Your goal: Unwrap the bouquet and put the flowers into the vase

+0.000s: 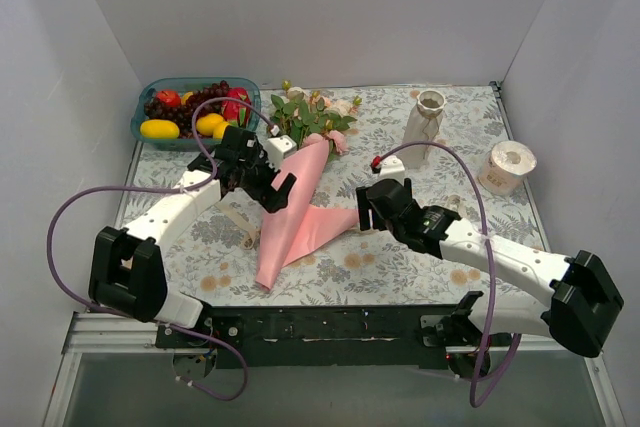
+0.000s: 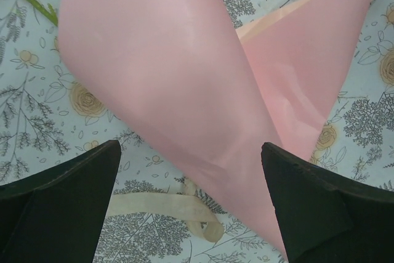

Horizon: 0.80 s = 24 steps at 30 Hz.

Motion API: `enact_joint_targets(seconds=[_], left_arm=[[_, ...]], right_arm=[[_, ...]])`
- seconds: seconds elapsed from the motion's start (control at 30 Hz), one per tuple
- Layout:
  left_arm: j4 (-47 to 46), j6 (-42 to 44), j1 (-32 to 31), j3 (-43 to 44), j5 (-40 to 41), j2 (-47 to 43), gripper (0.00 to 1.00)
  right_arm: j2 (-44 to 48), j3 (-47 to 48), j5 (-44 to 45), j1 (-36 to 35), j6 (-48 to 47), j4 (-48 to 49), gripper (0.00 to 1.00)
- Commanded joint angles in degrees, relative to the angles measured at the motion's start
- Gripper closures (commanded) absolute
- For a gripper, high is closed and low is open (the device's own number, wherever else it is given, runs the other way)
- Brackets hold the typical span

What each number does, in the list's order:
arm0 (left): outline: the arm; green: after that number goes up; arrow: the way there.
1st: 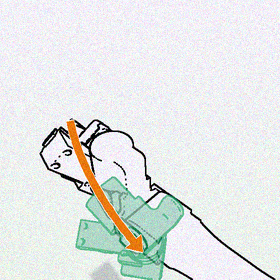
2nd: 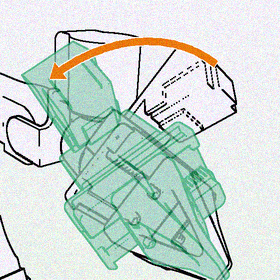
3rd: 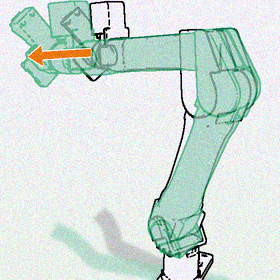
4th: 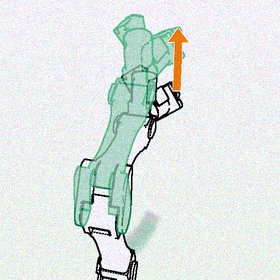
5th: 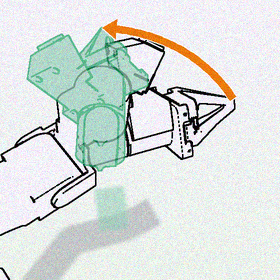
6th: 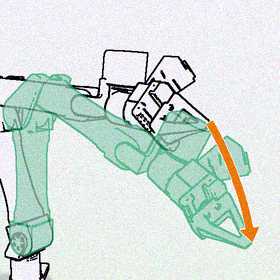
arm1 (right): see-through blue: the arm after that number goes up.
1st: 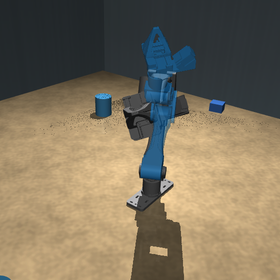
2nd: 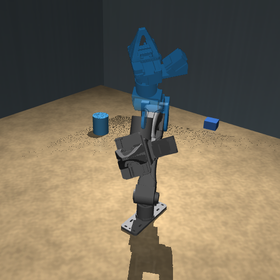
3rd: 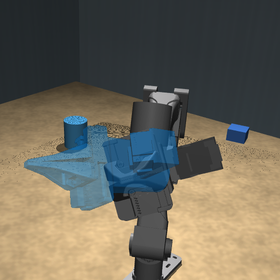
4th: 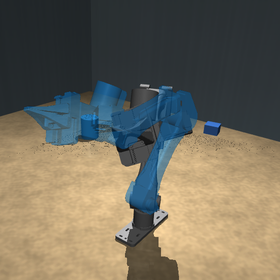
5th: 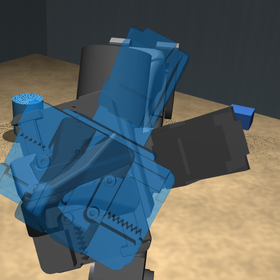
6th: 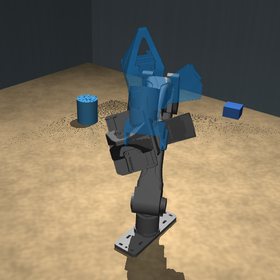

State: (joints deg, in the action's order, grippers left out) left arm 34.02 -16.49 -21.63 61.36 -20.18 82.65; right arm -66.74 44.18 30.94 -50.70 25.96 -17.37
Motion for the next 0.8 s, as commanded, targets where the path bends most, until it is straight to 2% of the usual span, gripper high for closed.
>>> enact_joint_targets(seconds=[0.0,0.07,0.13,0.23,0.43,0.53,0.6,0.77], left_arm=[[-8.4,-1.3,1.8,-0.7,0.5,-3.9,0.02],[-10.4,-1.1,4.4,0.8,-1.2,-2.2,0.02],[-9.9,-0.4,6.4,3.7,-6.9,0.7,0.02],[-3.6,5.1,10.5,10.1,-17.9,8.7,0.02],[2.7,15.6,13.5,18.0,-28.3,18.0,0.02],[13.1,22.2,13.7,26.2,-33.1,24.2,0.02],[16.4,23.4,13.8,29.8,-34.3,27.2,0.02],[16.0,23.8,13.8,31.3,-35.8,29.1,0.02]], right_arm=[[-1.2,3.7,1.9,-0.8,-0.8,6.4,0.2],[-1.1,3.7,1.7,-1.1,-0.9,6.9,0.2],[-0.4,3.1,1.7,-1.3,-1.1,7.3,0.21],[0.6,2.2,2.4,-2.1,-0.9,7.1,0.22],[3.5,1.6,2.5,-3.1,-1.4,5.5,0.23],[4.3,1.9,2.5,-3.3,-2.0,4.7,0.24],[4.6,2.1,2.5,-3.3,-2.1,4.1,0.24],[5.1,2.3,1.9,-3.4,-2.5,3.1,0.25]])
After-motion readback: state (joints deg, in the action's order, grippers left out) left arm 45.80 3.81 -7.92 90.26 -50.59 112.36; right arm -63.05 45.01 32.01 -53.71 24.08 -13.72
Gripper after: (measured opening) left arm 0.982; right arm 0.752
